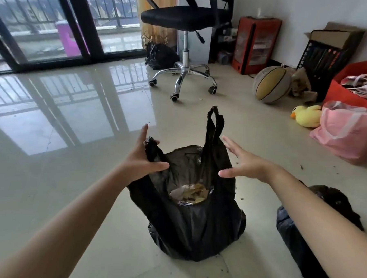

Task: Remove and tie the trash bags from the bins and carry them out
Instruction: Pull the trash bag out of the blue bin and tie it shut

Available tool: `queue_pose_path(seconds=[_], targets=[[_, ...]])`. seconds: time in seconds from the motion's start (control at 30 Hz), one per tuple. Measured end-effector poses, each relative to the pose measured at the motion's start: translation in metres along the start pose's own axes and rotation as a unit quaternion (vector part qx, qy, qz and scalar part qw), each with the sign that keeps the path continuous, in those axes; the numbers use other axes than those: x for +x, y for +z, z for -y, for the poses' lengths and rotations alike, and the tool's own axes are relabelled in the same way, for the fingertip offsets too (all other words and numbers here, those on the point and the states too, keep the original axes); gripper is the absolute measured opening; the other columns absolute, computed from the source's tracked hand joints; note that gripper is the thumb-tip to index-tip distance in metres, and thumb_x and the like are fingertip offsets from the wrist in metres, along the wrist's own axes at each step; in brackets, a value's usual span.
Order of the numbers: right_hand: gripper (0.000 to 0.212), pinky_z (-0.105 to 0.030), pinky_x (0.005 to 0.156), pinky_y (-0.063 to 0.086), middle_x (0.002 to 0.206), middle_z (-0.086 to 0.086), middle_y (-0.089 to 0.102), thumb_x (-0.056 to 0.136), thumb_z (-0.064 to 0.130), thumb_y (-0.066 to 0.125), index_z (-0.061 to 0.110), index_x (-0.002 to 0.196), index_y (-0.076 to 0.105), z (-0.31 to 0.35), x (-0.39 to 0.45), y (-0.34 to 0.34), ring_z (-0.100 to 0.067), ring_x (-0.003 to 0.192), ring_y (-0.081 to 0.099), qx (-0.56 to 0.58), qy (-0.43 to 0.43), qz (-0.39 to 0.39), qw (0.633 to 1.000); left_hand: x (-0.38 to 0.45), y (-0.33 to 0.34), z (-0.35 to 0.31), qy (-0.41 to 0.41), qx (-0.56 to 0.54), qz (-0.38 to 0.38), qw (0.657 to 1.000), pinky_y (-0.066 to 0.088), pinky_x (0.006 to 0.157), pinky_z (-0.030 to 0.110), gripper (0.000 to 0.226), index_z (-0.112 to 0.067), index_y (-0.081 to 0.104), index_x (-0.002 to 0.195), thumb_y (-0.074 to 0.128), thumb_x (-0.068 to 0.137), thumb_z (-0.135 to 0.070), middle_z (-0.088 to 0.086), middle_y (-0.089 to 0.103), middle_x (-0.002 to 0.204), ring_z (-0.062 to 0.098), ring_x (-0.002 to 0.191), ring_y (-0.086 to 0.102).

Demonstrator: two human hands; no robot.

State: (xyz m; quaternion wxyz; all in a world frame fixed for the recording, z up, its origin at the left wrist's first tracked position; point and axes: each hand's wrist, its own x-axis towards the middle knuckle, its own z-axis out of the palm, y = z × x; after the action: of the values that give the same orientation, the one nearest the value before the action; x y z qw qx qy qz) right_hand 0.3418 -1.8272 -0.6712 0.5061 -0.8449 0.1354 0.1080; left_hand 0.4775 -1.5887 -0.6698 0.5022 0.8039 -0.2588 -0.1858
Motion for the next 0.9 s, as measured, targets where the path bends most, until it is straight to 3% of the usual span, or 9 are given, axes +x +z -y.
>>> queue_pose_path(seconds=[0.13, 0.23, 0.3, 0.4, 0.47, 0.53, 0.6, 0.7, 0.9], targets=[[0.109, -0.033, 0.118, 0.015, 0.155, 0.006, 0.011, 0.07, 0.02, 0.076, 0.026, 0.146, -0.002, 0.012, 0.023, 0.018, -0.014, 0.142, 0.014, -0.047, -0.067, 0.007, 0.997, -0.003, -0.012, -0.004, -0.042, 0.182, -0.02, 0.982, 0.037, 0.084, 0.027, 0.014, -0.013, 0.057, 0.103, 0.051, 0.091, -0.016, 0.006, 0.057, 0.094, 0.027, 0.102, 0.055], [0.071, -0.028, 0.113, 0.027, 0.142, 0.005, 0.034, 0.078, 0.015, 0.069, 0.024, 0.139, 0.032, 0.016, 0.035, 0.023, -0.015, 0.135, 0.028, -0.04, -0.083, 0.002, 0.996, -0.011, -0.019, -0.013, -0.024, 0.042, -0.019, 0.999, 0.037, 0.085, 0.027, 0.037, -0.014, 0.058, 0.074, 0.033, 0.098, -0.025, 0.001, 0.061, 0.083, 0.015, 0.089, 0.056], [0.023, -0.013, 0.085, 0.045, 0.103, 0.006, 0.06, 0.086, 0.012, 0.059, 0.027, 0.104, 0.058, 0.017, 0.035, 0.026, -0.015, 0.103, 0.055, 0.02, -0.085, 0.007, 0.996, -0.011, -0.022, -0.016, -0.016, -0.097, -0.045, 0.994, 0.046, 0.08, 0.028, 0.048, -0.013, 0.044, 0.059, 0.025, 0.099, -0.03, 0.0, 0.062, 0.052, 0.008, 0.065, 0.066], [0.036, -0.017, 0.071, 0.054, 0.064, 0.008, 0.071, 0.096, 0.016, 0.04, 0.012, 0.07, 0.065, 0.015, 0.041, 0.027, -0.007, 0.067, 0.068, 0.176, -0.076, -0.019, 0.981, -0.007, -0.019, -0.013, -0.065, -0.212, -0.066, 0.973, 0.043, 0.043, 0.015, 0.049, -0.013, 0.033, 0.058, 0.024, 0.097, -0.042, -0.005, 0.029, 0.024, 0.006, 0.022, 0.033], [0.042, -0.028, 0.065, 0.053, 0.038, 0.005, 0.056, 0.099, 0.015, 0.032, 0.007, 0.061, 0.049, 0.014, 0.047, 0.025, -0.008, 0.04, 0.058, 0.284, -0.068, -0.103, 0.951, -0.007, -0.024, -0.012, -0.093, -0.306, -0.035, 0.947, 0.038, 0.039, 0.011, 0.038, -0.016, 0.035, 0.064, 0.035, 0.096, -0.037, -0.011, 0.027, 0.029, 0.004, 0.024, 0.025], [0.038, -0.022, 0.044, 0.047, 0.027, 0.007, 0.033, 0.099, 0.017, 0.029, 0.013, 0.062, 0.033, 0.012, 0.055, 0.022, -0.007, 0.023, 0.031, 0.381, -0.035, -0.187, 0.905, -0.007, -0.037, -0.008, -0.085, -0.378, -0.016, 0.922, 0.041, 0.049, 0.016, 0.017, -0.017, 0.04, 0.077, 0.048, 0.089, -0.008, -0.009, 0.037, 0.04, 0.004, 0.034, 0.035], [0.036, -0.015, 0.033, 0.034, 0.025, 0.008, 0.025, 0.099, 0.021, 0.029, 0.016, 0.064, 0.031, 0.006, 0.051, 0.018, -0.006, 0.022, 0.02, 0.418, 0.0, -0.224, 0.881, -0.015, -0.043, 0.006, -0.077, -0.41, -0.026, 0.909, 0.036, 0.056, 0.017, 0.035, -0.015, 0.043, 0.09, 0.035, 0.076, 0.016, -0.002, 0.042, 0.06, 0.006, 0.05, 0.043], [0.031, -0.013, 0.033, 0.027, 0.026, 0.01, 0.024, 0.096, 0.026, 0.038, 0.015, 0.066, 0.036, -0.006, 0.044, 0.029, -0.006, 0.022, 0.019, 0.432, 0.046, -0.232, 0.871, -0.027, -0.034, 0.03, -0.078, -0.335, -0.008, 0.939, 0.037, 0.058, 0.019, 0.047, -0.018, 0.044, 0.089, 0.032, 0.074, 0.026, -0.001, 0.043, 0.075, 0.008, 0.066, 0.045], [0.023, -0.021, 0.041, 0.028, 0.039, 0.003, 0.029, 0.09, 0.014, 0.039, 0.015, 0.067, 0.04, -0.005, 0.041, 0.034, -0.007, 0.024, 0.023, 0.449, 0.079, -0.243, 0.856, -0.029, -0.034, 0.046, -0.046, -0.309, 0.01, 0.95, 0.053, 0.078, 0.016, 0.028, -0.021, 0.053, 0.109, 0.027, 0.099, -0.022, -0.005, 0.054, 0.109, -0.005, 0.09, 0.063]])
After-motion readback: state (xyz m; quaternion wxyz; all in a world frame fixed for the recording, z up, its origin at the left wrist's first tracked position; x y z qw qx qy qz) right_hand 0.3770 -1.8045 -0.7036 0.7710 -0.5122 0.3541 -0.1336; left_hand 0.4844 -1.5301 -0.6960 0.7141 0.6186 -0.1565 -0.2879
